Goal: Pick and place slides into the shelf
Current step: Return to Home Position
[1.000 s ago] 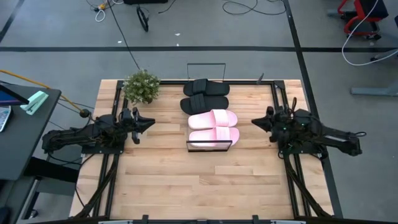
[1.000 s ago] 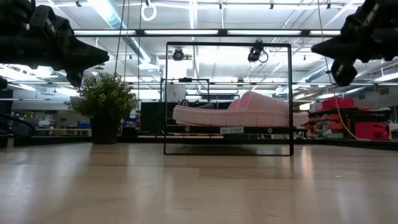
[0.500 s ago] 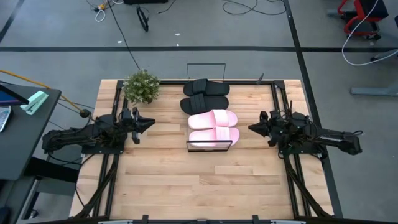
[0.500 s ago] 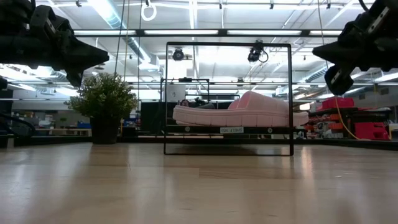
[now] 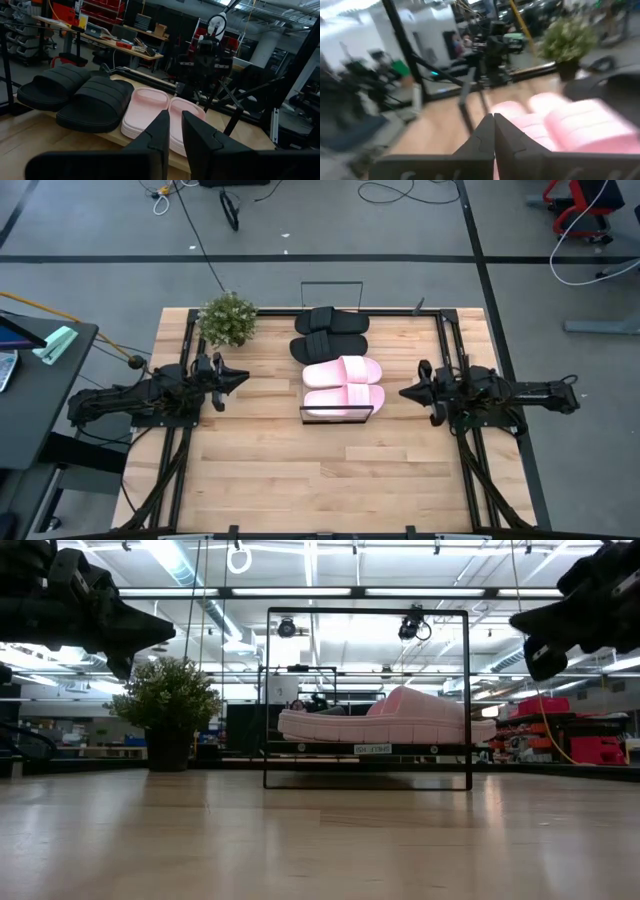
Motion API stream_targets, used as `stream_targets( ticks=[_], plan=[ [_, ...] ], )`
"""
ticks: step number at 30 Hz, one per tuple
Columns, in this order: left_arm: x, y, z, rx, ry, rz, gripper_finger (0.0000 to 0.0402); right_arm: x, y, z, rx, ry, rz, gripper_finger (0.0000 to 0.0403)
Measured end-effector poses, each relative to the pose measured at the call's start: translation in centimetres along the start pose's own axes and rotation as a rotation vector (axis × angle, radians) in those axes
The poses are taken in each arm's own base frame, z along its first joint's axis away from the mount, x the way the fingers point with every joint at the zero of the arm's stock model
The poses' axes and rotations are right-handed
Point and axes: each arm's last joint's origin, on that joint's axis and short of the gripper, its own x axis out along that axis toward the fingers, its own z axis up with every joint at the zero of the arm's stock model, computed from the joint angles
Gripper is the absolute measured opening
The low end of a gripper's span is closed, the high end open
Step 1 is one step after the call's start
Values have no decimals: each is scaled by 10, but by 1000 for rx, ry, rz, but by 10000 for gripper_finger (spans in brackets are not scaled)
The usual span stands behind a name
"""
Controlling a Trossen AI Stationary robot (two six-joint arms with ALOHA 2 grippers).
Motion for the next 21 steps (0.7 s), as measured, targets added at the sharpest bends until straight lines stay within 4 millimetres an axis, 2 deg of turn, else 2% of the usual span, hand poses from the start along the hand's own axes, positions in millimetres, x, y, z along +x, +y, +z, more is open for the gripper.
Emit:
stream_targets(
  ticks=[4, 7, 21],
  plan=[
    [0, 0, 0, 0, 0, 0, 58, 2, -4, -4, -136, 36, -90, 1],
    [0, 0, 0, 0, 0, 0, 63, 4, -5, -6, -186, 67, -90, 1],
    [0, 0, 0, -1, 0, 0, 58, 4, -4, -6, -159, 84, -66, 4]
  ],
)
